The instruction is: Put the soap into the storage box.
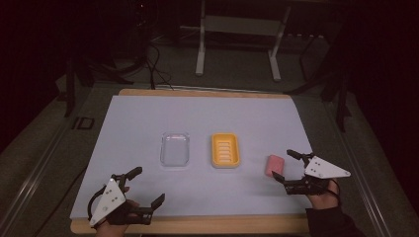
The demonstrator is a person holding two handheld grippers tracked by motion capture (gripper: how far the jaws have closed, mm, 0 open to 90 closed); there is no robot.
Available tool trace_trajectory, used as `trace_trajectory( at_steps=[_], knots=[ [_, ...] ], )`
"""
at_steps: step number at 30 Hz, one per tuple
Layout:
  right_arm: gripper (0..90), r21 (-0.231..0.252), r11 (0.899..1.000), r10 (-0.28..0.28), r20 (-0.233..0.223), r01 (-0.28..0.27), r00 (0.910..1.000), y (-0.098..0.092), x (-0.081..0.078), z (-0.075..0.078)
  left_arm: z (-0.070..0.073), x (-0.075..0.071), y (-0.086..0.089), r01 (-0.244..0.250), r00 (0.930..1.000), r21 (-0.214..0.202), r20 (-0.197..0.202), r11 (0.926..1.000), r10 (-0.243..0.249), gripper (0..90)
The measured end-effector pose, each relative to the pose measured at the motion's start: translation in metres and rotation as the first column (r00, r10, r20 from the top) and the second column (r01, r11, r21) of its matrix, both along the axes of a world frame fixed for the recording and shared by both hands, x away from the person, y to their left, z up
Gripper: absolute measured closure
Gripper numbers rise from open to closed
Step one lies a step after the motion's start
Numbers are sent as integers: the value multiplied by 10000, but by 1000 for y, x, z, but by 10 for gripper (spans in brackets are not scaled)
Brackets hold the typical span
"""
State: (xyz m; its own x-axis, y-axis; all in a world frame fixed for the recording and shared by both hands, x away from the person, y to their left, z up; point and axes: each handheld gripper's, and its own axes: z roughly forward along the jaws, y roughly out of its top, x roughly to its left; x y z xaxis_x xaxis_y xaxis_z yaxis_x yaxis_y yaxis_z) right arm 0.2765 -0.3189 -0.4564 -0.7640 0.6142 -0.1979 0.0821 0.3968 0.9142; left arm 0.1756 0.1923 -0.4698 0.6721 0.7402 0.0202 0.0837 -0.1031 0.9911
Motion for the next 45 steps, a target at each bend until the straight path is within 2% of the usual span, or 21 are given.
trace_trajectory(
  at_steps=[6, 11, 13, 16, 17, 20, 23, 24, 28, 31, 35, 37, 39, 40, 41, 43, 45],
  knots=[
    [134, -180, 9997, -142, 13, 142, 9999, 0, 2, -3, 0, 0, 0, 35, 10000, 109, -18, 9999, -35, 3],
    [123, -111, 9999, -89, -271, 86, 9996, 2, 4, -9, -1, 0, -1, 39, 10000, 121, -46, 9999, -39, 3],
    [124, -301, 9995, -84, -227, 77, 9997, 4, 6, -9, -1, 1, -1, 24, 10000, 143, -46, 9999, -23, 4],
    [124, -238, 9997, -85, -180, 81, 9998, 4, 8, -9, -1, 1, -1, 21, 10000, 151, -44, 9999, -20, 3],
    [124, -150, 9997, -198, -379, 192, 9991, 3, 12, -10, -1, 1, -1, -15, 10000, 215, -84, 9998, 16, 3],
    [125, -340, 9966, -774, -758, 750, 9941, 1, 20, -15, -1, 0, -2, -51, 10000, 339, -67, 9994, 53, 3],
    [125, -461, 9940, -1029, -907, 990, 9905, 0, 22, -16, -1, 0, -2, -71, 10000, 342, -51, 9994, 73, 4],
    [125, -505, 9887, -1473, -1431, 1414, 9787, -2, 27, -21, -1, 0, -2, -85, 9999, 350, -56, 9994, 87, 3],
    [125, -730, 9797, -1969, -1793, 1865, 9639, -2, 33, -26, -2, 1, -2, -88, 9999, 346, -73, 9994, 90, 4],
    [125, -911, 9744, -2194, -1870, 2055, 9575, -2, 35, -29, -2, 1, -2, -107, 9999, 348, -67, 9993, 110, 4],
    [125, -1086, 9638, -2593, -1703, 2435, 9507, -2, 35, -28, -1, 0, -2, -136, 9999, 369, -57, 9992, 138, 4],
    [125, -1193, 9566, -2833, -1674, 2658, 9443, -2, 34, -27, -1, 0, -2, -148, 9999, 398, -51, 9991, 151, 4],
    [125, -1235, 9496, -3073, -1835, 2882, 9338, -3, 35, -27, -1, 0, -2, -149, 9999, 410, -59, 9990, 151, 4],
    [125, -1202, 9461, -3196, -1949, 3008, 9273, -4, 35, -27, -1, 0, -2, -156, 9999, 425, -52, 9990, 159, 4],
    [126, -1218, 9386, -3422, -2085, 3229, 9162, -5, 35, -26, -1, 0, -2, -161, 9999, 444, -53, 9989, 164, 4],
    [131, -1220, 9187, -3943, -2306, 3756, 8896, -8, 36, -25, -1, 0, -2, -164, 9998, 455, -52, 9988, 167, 4],
    [132, -1228, 8965, -4430, -2556, 4256, 8593, -13, 37, -25, -2, 0, -2, -169, 9998, 447, -53, 9989, 171, 3]
  ],
)
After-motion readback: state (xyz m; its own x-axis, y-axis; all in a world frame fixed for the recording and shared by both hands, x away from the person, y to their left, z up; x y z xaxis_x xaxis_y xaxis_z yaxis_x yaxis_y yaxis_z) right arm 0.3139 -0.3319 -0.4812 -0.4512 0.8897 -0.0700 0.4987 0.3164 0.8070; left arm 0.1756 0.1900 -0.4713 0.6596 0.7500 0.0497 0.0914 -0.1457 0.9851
